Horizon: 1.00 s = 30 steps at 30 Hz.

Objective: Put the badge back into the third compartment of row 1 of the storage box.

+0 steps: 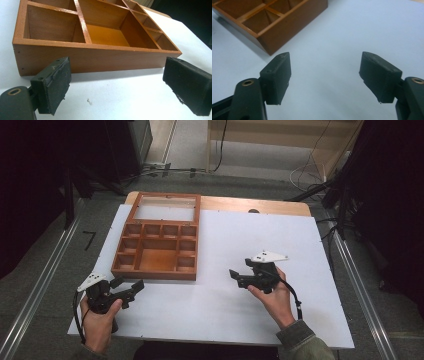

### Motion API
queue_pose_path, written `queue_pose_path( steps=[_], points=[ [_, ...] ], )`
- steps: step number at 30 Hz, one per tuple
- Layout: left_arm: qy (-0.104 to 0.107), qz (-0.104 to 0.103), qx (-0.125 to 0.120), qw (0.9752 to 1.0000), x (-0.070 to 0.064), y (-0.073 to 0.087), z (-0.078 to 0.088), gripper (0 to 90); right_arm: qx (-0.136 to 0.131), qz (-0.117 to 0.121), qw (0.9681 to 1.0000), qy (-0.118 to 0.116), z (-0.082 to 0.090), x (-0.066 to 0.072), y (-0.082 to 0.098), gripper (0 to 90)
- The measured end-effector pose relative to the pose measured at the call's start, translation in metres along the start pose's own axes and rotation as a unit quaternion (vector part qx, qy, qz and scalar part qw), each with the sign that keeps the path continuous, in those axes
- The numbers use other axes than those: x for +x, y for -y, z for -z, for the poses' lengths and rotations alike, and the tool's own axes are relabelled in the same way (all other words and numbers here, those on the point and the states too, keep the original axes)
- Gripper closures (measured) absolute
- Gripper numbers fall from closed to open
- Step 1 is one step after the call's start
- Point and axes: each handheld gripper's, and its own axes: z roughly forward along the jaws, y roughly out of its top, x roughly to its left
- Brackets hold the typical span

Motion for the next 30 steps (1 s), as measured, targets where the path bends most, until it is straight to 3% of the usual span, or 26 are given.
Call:
queue_pose_path(
  steps=[4,30],
  points=[
    [0.001,-0.001,0.001,1.0,0.0,0.0,-0.001,8.0,-0.006,0.004,0.9999,0.008,0.014,-0.01,0.011,23.2],
    [-0.001,-0.003,0.004,1.0,-0.002,0.001,-0.001,8.0,-0.014,-0.044,0.9963,0.072,0.072,-0.059,0.061,22.6]
  ],
)
